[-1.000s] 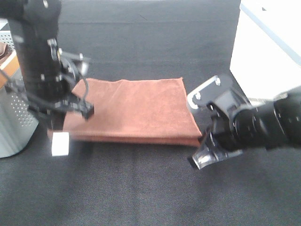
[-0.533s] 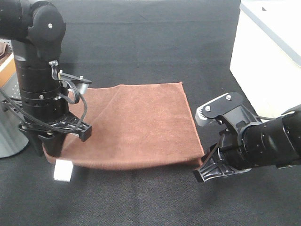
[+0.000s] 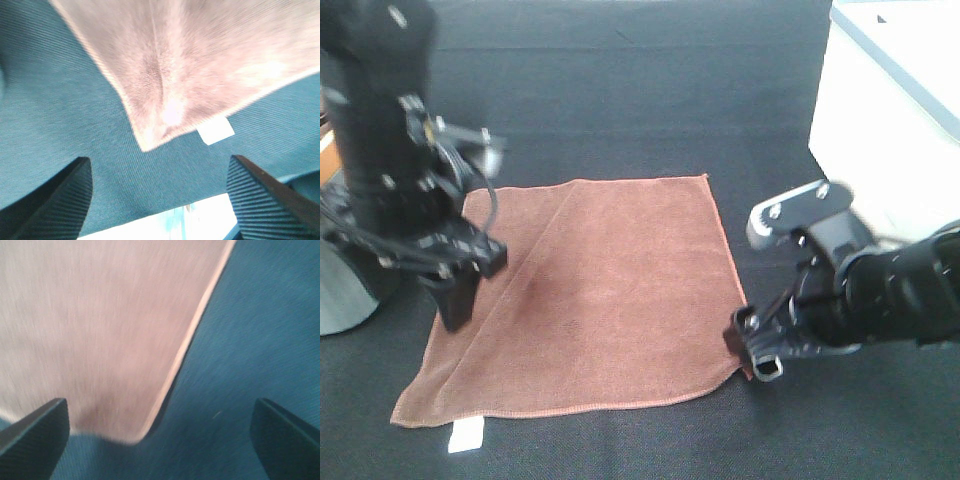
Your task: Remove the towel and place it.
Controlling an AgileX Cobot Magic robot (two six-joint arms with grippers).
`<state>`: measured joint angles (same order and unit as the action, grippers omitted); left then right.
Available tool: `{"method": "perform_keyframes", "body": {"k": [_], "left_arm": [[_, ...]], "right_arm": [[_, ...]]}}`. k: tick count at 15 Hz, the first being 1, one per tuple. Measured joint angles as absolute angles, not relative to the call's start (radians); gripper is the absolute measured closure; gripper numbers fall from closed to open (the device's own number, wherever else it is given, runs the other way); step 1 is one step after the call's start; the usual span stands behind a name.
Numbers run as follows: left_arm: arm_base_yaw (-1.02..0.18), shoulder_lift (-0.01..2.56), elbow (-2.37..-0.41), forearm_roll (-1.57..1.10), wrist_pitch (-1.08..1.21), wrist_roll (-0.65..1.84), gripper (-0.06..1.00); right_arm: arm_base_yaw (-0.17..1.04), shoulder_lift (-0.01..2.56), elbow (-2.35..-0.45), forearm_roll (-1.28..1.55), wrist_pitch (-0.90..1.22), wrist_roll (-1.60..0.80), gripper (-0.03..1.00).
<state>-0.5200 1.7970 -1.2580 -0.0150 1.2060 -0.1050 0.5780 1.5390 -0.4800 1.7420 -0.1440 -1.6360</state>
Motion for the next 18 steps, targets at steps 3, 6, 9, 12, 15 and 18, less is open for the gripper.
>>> {"method": "perform_keyframes", "body": {"k": [3,6,9,12,15,18], "left_arm": [[-0.52,1.654,-1.258,0.023,1.206,-0.105,0.23],[-0.52,1.526,-1.258,0.074,1.2,-0.106,0.23],[-0.52,1.371,-1.258,0.126,1.191,-0.106,0.23],[-0.52,1.263,-1.258,0.152,1.192,-0.106,0.23],[-0.52,1.155,-1.258,0.154,1.194,-0.112,0.23],[-0.52,1.109,-1.257,0.154,1.195,-0.146,0.23]], "right_arm": [[0.578,1.391,-0.494,1.742,-0.19,-1.733,0.04],[0.578,1.268,-0.544,1.742,-0.337,-1.825,0.04],[0.578,1.135,-0.576,1.743,-0.524,-1.932,0.04],[0.578,1.061,-0.582,1.742,-0.826,-1.964,0.04],[0.578,1.038,-0.582,1.745,-1.001,-2.002,0.04],[0.599,1.037,-0.586,1.749,-0.963,-2.0,0.07]]}}
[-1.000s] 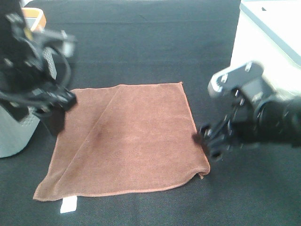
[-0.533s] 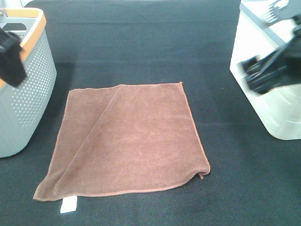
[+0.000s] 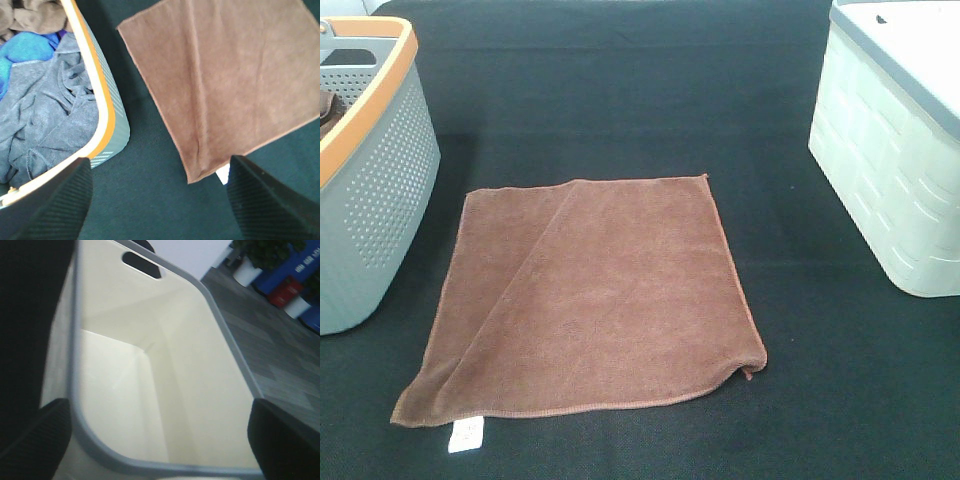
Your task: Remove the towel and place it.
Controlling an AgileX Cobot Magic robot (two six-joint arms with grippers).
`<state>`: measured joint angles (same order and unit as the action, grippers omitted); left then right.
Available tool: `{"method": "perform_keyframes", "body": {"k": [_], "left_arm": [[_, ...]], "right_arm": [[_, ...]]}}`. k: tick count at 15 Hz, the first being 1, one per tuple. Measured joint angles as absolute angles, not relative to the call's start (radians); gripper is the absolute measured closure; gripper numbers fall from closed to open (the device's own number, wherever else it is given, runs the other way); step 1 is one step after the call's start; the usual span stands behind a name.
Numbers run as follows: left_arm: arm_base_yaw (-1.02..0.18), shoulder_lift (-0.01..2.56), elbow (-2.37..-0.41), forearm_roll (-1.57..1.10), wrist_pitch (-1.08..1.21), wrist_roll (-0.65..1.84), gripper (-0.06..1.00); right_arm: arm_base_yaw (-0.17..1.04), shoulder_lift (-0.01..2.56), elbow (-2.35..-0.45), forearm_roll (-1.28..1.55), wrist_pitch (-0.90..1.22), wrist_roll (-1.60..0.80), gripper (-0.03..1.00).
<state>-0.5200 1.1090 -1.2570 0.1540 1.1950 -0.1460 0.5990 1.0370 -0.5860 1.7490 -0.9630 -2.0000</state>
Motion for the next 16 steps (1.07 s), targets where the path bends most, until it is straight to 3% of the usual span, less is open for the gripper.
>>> {"method": "perform_keyframes", "body": {"k": [6,8,12,16], "left_arm": [[-0.52,1.047,-1.257,0.164,1.209,-0.17,0.23],[-0.52,1.027,-1.255,0.17,1.211,-0.199,0.23],[-0.52,0.956,-1.255,0.172,1.212,-0.222,0.23],[-0.52,0.849,-1.253,0.19,1.213,-0.236,0.23]], "right_arm": [[0.972,1.067,-0.616,1.745,-0.256,-1.904,0.12],[1.063,1.118,-0.616,1.745,-0.25,-1.85,0.12],[1.081,1.134,-0.624,1.745,-0.304,-1.88,0.12],[1.081,1.134,-0.816,1.746,-0.768,-1.929,0.14]]}}
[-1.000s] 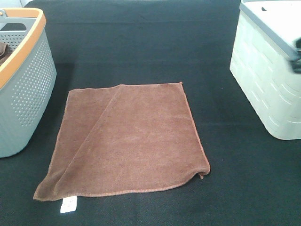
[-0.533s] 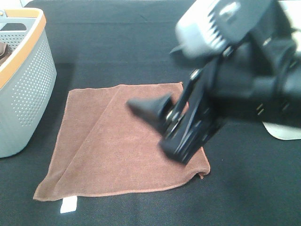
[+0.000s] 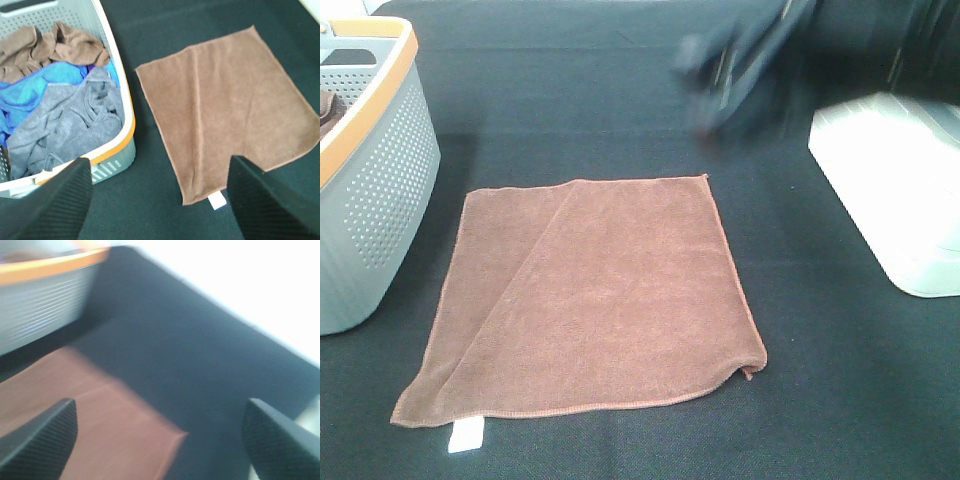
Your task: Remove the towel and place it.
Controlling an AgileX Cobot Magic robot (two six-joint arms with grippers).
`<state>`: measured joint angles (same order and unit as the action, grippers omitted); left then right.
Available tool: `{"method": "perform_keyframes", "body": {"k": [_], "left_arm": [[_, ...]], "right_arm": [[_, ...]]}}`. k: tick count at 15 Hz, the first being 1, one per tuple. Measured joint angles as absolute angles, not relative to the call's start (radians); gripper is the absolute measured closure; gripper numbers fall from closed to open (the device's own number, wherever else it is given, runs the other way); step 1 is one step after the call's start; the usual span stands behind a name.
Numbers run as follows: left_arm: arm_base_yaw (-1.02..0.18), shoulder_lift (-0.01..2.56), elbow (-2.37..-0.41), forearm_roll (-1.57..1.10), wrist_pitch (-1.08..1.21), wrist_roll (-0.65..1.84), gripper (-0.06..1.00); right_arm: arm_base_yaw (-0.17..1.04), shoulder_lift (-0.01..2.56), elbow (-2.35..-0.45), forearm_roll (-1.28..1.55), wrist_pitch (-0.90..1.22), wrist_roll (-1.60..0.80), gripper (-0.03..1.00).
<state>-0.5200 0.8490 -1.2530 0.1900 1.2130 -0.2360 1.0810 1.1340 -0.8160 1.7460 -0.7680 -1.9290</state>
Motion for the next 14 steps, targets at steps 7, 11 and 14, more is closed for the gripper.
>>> {"method": "perform_keyframes", "body": {"k": [7,11,14], "left_arm": [[-0.52,0.586,-1.252,0.197,1.213,-0.237,0.23],[-0.52,0.503,-1.253,0.195,1.214,-0.24,0.23],[-0.52,0.456,-1.254,0.174,1.215,-0.24,0.23]], "right_arm": [[1.081,1.135,-0.898,1.746,-0.058,-1.954,0.2],[1.081,1.135,-0.893,1.633,0.171,-1.717,0.2],[1.082,1.15,-0.877,0.816,0.476,-0.934,0.2]]}}
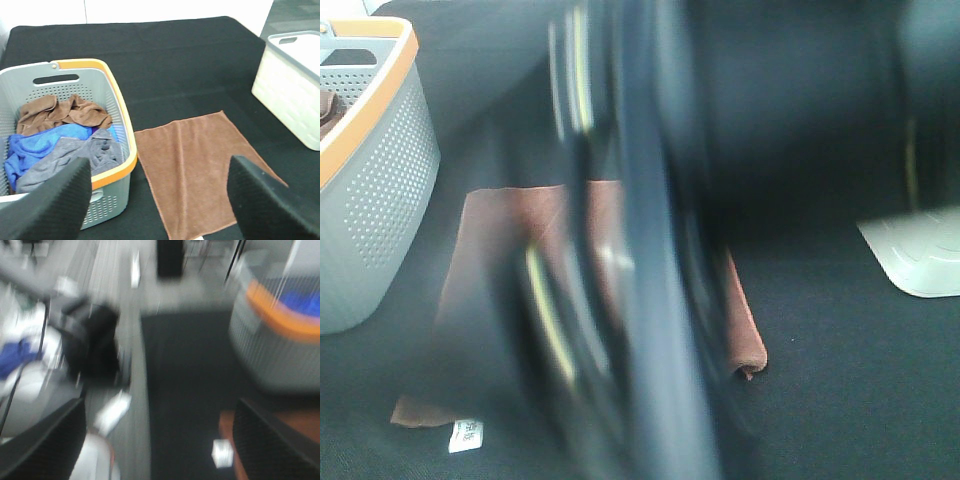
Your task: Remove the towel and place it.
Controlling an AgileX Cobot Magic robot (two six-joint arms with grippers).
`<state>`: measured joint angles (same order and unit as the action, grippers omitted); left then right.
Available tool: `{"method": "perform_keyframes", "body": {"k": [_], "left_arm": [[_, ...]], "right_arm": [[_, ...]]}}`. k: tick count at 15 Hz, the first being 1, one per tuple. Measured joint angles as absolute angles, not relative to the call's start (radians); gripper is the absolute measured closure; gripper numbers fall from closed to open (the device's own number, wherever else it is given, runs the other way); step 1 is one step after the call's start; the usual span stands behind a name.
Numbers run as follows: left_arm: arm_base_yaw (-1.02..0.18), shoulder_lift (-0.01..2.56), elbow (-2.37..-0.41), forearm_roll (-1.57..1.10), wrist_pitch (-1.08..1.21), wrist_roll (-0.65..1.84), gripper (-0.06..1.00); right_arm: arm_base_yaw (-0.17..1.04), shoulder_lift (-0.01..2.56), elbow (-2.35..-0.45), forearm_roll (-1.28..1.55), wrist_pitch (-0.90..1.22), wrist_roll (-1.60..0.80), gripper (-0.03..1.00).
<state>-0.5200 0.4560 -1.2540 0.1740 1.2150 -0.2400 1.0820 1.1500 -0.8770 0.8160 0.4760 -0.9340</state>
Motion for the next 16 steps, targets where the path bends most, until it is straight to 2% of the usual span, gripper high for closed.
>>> {"method": "perform_keyframes", "body": {"k": [3,5,7,8,10,13,16], "left_arm": [[-0.52,0.453,-1.254,0.162,1.215,-0.24,0.23],[-0.52,0.432,-1.223,0.15,1.214,-0.236,0.23],[-0.52,0.378,-1.097,0.145,1.214,-0.236,0.23],[-0.52,0.326,-0.968,0.142,1.216,-0.236,0.23],[-0.52,0.27,-0.821,0.141,1.22,-0.237,0.23],[-0.52,0.228,-0.69,0.14,1.223,-0.186,0.23],[-0.52,0.228,-0.619,0.117,1.223,-0.114,0.23]], "right_arm": [[1.084,1.128,-0.894,0.104,0.609,-0.147,0.2],[1.084,1.059,-0.897,-0.152,0.701,0.189,0.2],[1.084,0.985,-0.897,-0.243,0.836,0.332,0.2],[1.084,0.919,-0.884,-0.264,0.931,0.411,0.2],[1.084,0.805,-0.813,-0.27,1.007,0.469,0.2],[1.084,0.544,-0.649,-0.27,1.117,0.485,0.2],[1.084,0.402,-0.577,-0.269,1.156,0.486,0.2]]}}
